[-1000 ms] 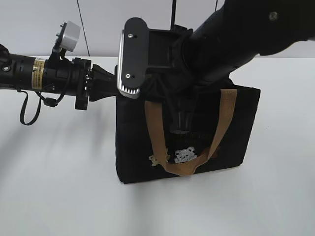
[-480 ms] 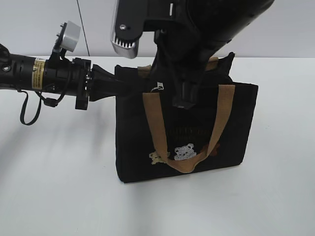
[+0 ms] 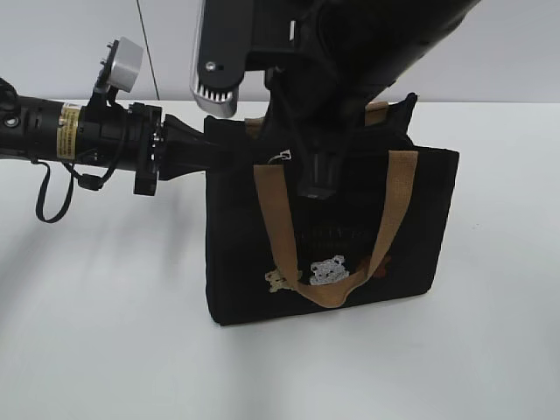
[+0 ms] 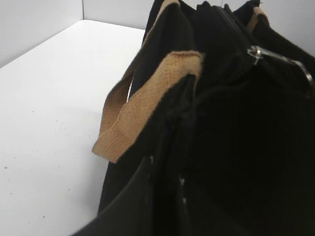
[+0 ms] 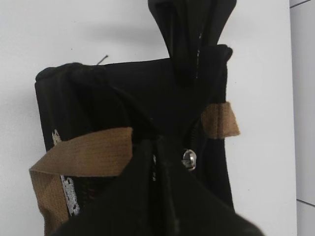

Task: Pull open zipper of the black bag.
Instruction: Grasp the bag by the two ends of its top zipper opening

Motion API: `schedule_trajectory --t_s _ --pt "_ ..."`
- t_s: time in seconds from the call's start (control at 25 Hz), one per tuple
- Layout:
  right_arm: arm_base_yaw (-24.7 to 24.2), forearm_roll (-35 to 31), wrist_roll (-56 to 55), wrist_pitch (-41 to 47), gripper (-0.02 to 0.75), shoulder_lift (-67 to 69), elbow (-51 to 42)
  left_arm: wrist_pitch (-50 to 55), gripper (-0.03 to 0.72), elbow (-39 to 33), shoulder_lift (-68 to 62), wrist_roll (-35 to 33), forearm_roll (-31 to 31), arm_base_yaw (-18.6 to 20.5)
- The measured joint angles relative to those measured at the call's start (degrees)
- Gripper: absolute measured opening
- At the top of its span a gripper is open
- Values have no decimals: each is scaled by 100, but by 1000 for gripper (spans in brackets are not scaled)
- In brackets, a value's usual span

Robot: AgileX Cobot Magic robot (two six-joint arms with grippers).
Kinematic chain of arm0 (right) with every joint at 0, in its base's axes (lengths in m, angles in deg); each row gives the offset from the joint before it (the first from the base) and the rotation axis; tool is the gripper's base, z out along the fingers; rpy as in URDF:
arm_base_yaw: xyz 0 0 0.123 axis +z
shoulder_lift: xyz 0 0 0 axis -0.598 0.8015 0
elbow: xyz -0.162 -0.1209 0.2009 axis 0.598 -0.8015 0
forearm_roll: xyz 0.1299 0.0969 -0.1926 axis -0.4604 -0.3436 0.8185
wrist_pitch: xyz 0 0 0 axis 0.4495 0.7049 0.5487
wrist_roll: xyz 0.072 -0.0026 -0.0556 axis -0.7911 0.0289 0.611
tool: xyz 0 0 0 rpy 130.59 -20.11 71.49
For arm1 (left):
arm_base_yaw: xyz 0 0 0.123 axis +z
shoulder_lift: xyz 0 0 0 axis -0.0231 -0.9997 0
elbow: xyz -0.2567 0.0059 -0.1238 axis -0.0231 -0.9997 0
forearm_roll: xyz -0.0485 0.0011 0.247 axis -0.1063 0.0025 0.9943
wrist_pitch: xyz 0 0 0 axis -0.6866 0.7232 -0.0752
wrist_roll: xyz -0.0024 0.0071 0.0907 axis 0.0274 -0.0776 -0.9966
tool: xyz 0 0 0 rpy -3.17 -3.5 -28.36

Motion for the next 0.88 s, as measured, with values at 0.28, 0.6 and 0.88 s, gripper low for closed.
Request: schedule_trajectory --t_s 0.28,0.6,0.88 --pt "0 1 2 202 160 132 0 0 27 0 0 0 0 0" --pt "0 102 2 214 190 212 0 0 27 0 0 0 0 0" --pt "0 102 2 -114 198 74 10 2 27 0 0 0 0 0"
